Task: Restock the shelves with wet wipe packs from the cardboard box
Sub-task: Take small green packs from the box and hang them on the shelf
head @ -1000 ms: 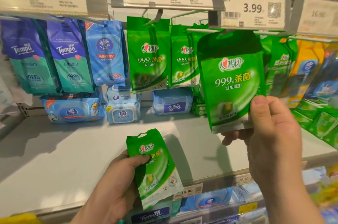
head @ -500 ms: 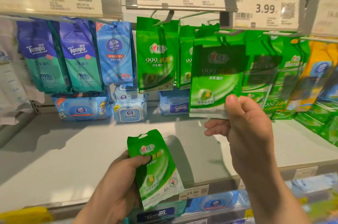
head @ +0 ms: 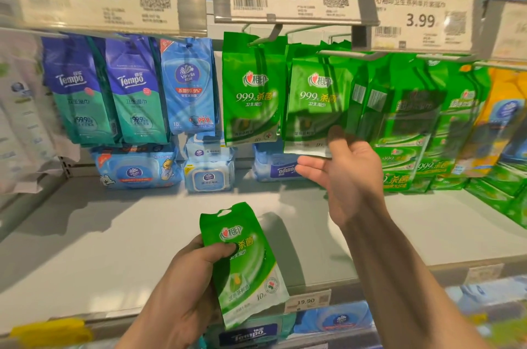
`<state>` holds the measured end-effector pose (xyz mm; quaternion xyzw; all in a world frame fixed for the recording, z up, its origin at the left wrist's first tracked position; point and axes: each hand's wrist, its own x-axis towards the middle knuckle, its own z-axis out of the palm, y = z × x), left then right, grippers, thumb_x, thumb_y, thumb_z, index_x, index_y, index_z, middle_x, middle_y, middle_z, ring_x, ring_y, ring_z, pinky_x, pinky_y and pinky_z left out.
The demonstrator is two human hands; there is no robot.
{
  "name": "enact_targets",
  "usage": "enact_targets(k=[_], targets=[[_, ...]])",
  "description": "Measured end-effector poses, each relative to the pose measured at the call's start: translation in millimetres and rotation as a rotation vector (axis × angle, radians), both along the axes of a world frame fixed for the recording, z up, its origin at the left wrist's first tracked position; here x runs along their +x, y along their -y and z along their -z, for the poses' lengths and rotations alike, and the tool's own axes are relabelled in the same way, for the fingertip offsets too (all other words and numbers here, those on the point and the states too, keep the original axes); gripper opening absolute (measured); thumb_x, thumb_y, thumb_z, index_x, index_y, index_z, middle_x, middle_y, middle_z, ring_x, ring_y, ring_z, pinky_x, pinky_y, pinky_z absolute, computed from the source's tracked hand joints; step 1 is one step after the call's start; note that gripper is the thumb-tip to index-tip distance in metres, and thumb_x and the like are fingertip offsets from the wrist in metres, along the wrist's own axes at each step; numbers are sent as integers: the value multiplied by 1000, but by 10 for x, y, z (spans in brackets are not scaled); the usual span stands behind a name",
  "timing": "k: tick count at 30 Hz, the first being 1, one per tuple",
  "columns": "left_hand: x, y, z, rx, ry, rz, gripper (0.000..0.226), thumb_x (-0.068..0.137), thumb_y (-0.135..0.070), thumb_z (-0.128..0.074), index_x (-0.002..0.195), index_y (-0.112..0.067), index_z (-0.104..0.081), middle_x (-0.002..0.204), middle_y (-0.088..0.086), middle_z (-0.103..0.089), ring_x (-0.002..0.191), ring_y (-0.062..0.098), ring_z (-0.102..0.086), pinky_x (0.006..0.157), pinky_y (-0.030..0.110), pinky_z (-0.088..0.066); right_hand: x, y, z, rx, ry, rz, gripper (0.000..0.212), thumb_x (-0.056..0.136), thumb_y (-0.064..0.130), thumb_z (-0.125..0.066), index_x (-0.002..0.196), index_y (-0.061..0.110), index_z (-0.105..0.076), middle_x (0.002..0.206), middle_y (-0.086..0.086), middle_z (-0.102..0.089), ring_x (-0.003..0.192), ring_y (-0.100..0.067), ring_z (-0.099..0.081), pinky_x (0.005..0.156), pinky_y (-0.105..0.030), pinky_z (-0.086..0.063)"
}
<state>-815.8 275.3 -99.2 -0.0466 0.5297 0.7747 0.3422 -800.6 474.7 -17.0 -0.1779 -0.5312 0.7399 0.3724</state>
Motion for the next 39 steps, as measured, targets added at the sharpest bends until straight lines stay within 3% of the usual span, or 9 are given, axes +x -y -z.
enact_targets(k=[7, 11, 16, 22, 27, 30, 32, 35, 39], targets=[[-3, 5, -22, -5, -27, -24, 29, 89, -1, -56, 116, -8, -63, 103, 22, -74, 96, 42, -70, 92, 56, -53, 63, 3, 86, -209, 67, -104, 23, 109, 27, -47, 108, 4, -52, 98, -23, -68, 76, -34, -73, 76, -49, -63], [36, -42, -66, 50, -43, -27, 26, 90, -1, -56, 114, -6, -63, 101, 23, -74, 83, 37, -73, 72, 44, -60, 229, 17, 265, -238, 108, -238, 37, 107, 32, -49, 120, -3, -52, 105, -27, -65, 78, -39, -70, 67, -48, -63], [110, -151, -134, 66, -133, -6, 27, 89, 1, -59, 114, -8, -63, 97, 20, -75, 72, 31, -73, 56, 34, -59, 501, 53, 455, 29, 358, -383, 36, 107, 33, -46, 117, 0, -58, 91, -24, -66, 59, -30, -63, 49, -38, -50], [147, -302, -285, 115, -292, -35, 27, 88, 7, -58, 111, -6, -62, 88, 14, -75, 57, 19, -69, 47, 25, -52, 783, 28, 569, 443, 645, -516, 37, 82, 68, -59, 86, 32, -67, 73, -13, -62, 57, -37, -61, 55, -44, -50], [160, -428, -340, 100, -496, -6, 34, 86, 5, -63, 113, -15, -66, 103, 10, -75, 83, 23, -72, 65, 34, -57, 959, -28, 616, 521, 603, -519, 32, 101, 34, -60, 84, 7, -57, 62, -7, -45, 56, -19, -65, 62, -46, -46], [185, -478, -365, 91, -606, 26, 39, 86, 1, -65, 118, -21, -65, 108, 5, -74, 95, 23, -71, 78, 38, -57, 1001, -46, 619, 542, 538, -455, 25, 105, 25, -56, 84, 13, -64, 57, 2, -54, 51, -15, -55, 75, -54, -58], [195, -484, -379, 97, -664, 74, 41, 84, -5, -65, 122, -21, -64, 110, 2, -74, 100, 22, -71, 83, 36, -58, 1018, -69, 632, 559, 495, -366, 28, 105, 25, -54, 80, 23, -65, 64, 3, -64, 51, -16, -53, 78, -52, -59], [217, -460, -364, 96, -706, 183, 39, 82, -13, -73, 120, -19, -66, 107, 4, -75, 92, 16, -72, 73, 28, -58, 1041, -107, 626, 613, 374, -212, 28, 104, 31, -55, 77, 25, -63, 62, 0, -62, 53, -12, -61, 63, -27, -54], [270, -452, -344, 14, -846, 275, 32, 82, -28, -68, 113, -28, -72, 103, 4, -75, 87, 17, -66, 74, 42, -60, 1074, -120, 561, 625, 188, -149, 32, 97, 49, -54, 78, 23, -61, 62, -10, -58, 56, -17, -54, 58, -30, -44]])
